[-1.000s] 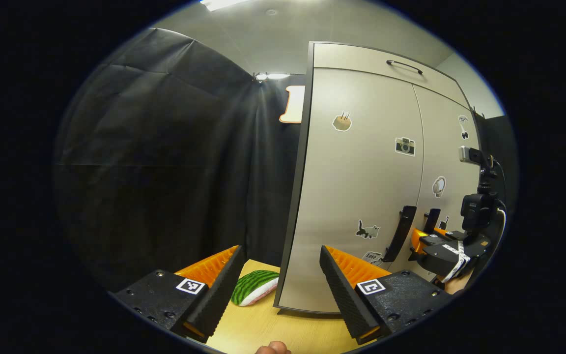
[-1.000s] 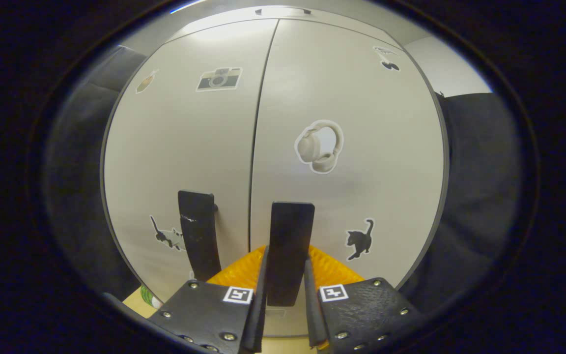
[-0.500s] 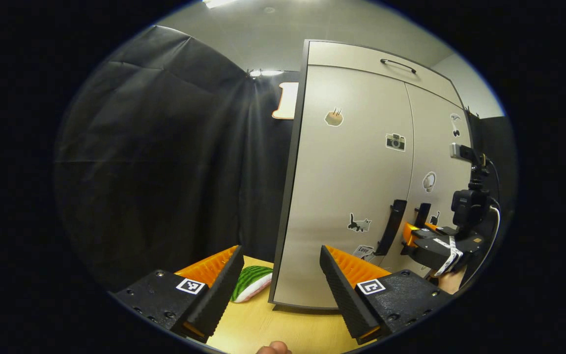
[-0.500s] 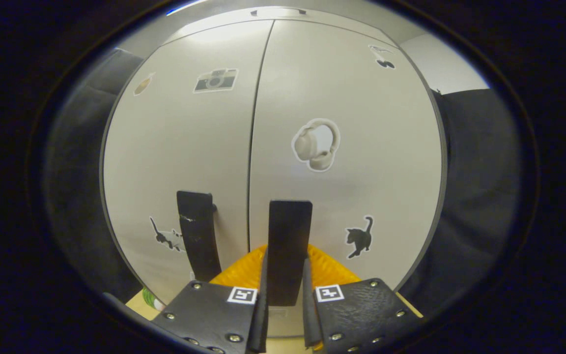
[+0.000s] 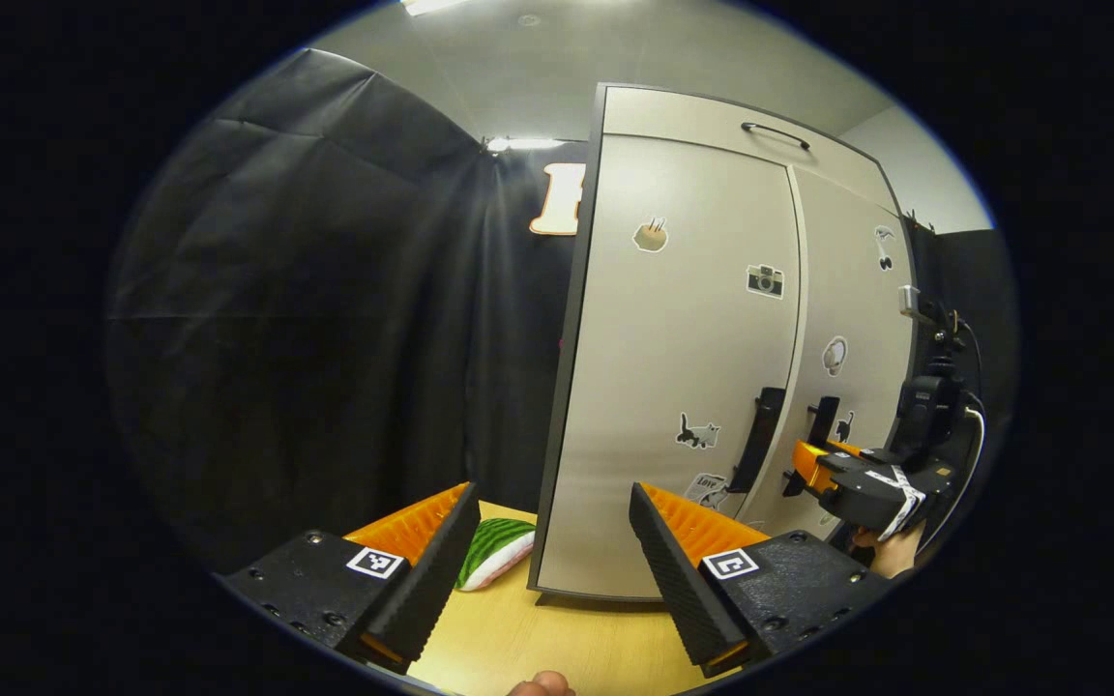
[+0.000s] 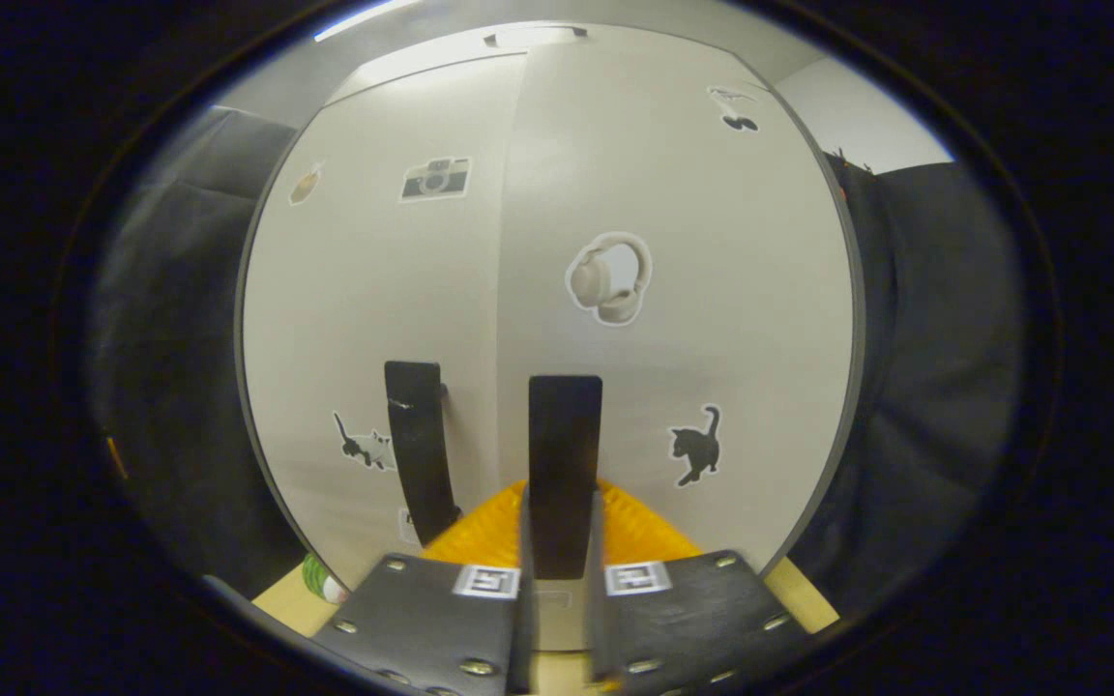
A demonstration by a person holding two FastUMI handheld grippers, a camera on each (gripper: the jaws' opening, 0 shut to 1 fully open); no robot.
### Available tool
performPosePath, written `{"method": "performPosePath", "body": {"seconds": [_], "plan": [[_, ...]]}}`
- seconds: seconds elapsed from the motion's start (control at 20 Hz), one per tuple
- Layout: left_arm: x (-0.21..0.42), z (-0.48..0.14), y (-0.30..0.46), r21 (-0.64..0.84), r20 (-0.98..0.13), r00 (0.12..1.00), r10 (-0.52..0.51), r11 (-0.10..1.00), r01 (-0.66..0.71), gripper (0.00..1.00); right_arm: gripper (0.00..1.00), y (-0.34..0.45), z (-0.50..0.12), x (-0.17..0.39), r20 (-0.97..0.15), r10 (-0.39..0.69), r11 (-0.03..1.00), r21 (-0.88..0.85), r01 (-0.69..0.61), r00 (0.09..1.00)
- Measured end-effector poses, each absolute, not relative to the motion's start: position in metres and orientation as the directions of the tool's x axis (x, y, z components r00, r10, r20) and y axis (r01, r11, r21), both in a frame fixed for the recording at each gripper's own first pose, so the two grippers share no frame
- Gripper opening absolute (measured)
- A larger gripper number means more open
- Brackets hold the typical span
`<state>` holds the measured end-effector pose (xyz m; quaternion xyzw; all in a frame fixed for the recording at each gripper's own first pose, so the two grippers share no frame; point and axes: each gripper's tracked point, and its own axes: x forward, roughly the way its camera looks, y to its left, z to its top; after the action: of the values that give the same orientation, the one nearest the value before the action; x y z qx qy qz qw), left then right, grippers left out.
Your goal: Open the right door of the double-door shoe cabinet with the right hand, and open the left door with the left hand.
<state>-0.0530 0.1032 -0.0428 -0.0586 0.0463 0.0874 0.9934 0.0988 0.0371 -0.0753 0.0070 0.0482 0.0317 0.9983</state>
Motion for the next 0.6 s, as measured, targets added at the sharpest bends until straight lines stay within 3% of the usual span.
{"method": "performPosePath", "body": {"seconds": [0.05, 0.3, 0.4, 0.6], "plan": [[-0.054, -0.044, 0.100, -0.109, -0.107, 0.982, 0.158, 0.980, -0.170, 0.97, 0.17, 0.040, -0.078, 0.105, -0.104, 0.069, 0.998, 0.020, -0.067, 0.992], [-0.057, -0.052, 0.093, -0.107, -0.128, 0.982, 0.136, 0.983, -0.150, 0.96, 0.17, 0.037, -0.076, 0.105, -0.103, 0.062, 0.998, 0.020, -0.060, 0.993], [-0.059, -0.056, 0.092, -0.113, -0.143, 0.981, 0.134, 0.982, -0.151, 0.96, 0.10, 0.038, -0.078, 0.105, -0.090, 0.051, 0.999, 0.022, -0.050, 0.995], [-0.066, -0.055, 0.097, -0.104, -0.140, 0.980, 0.143, 0.982, -0.158, 0.96, 0.10, 0.036, -0.076, 0.101, -0.056, -0.028, 0.999, 0.023, 0.030, 0.998]]}}
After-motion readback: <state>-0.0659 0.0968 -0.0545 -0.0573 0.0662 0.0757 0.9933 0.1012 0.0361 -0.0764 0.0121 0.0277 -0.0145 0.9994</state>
